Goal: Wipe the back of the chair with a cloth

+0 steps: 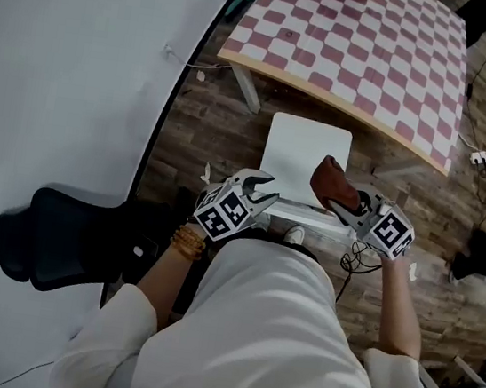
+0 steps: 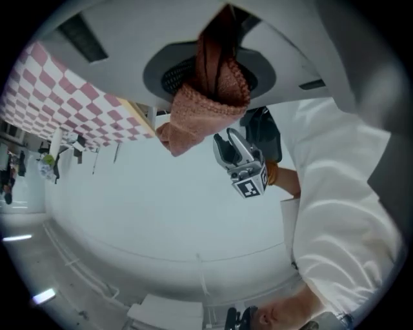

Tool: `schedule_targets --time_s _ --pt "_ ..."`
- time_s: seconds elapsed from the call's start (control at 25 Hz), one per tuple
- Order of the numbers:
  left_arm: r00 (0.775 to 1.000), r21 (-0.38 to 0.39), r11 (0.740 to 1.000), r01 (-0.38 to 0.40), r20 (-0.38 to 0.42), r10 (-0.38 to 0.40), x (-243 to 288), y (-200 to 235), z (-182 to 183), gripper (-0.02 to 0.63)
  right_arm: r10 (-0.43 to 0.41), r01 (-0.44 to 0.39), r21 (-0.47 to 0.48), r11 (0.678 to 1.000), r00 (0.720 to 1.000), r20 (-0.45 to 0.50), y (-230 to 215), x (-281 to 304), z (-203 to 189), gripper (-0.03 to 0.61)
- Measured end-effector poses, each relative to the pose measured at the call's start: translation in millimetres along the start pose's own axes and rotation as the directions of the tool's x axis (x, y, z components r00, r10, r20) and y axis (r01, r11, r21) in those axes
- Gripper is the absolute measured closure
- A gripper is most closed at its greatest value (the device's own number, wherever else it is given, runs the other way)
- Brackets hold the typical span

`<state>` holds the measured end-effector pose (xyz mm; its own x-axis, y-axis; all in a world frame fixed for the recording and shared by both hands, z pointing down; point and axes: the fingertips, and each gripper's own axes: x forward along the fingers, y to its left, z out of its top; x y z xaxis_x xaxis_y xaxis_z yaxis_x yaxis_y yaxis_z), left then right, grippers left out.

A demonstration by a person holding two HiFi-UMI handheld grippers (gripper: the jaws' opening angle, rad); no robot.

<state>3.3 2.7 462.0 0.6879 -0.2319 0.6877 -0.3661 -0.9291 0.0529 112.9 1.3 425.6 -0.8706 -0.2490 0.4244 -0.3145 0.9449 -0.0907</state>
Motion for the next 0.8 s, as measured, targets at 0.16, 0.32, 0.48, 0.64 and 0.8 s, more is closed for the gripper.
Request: schedule_targets --time_s 0.16,0.32,0.48,0.64,0.8 --pt "0.967 -0.009 1.0 -0.027 0.254 0.028 -11.1 0.4 72.8 0.484 -0.158 0.146 0.075 0.986 0.971 0.179 -5.9 -17.8 52.5 0.495" --pt "0.904 -0.049 0.998 -0.045 0.423 0.062 -25.3 -11.0 127.2 0.529 -0.286 0.273 0.089 0.958 0.931 0.228 -4.3 -35.8 85.3 0.495" --pt "0.832 -0.051 0.998 -0.047 0.55 0.067 -43.3 -20.4 167.4 0.57 -0.402 0.389 0.101 0.916 0.882 0.246 -4.6 -53.8 110.2 0.495" --pt "0.794 -0.046 0.996 -0.075 0.602 0.087 -61.1 -28.8 190.3 0.586 -0.479 0.456 0.147 0.878 0.827 0.294 6.1 -77.0 132.8 0.495" --pt "0.744 -0.112 0.987 -0.116 0.648 0.161 -81.2 -18.0 201.7 0.586 -0.501 0.477 0.154 0.865 0.807 0.314 18.3 -85.0 147.9 0.495"
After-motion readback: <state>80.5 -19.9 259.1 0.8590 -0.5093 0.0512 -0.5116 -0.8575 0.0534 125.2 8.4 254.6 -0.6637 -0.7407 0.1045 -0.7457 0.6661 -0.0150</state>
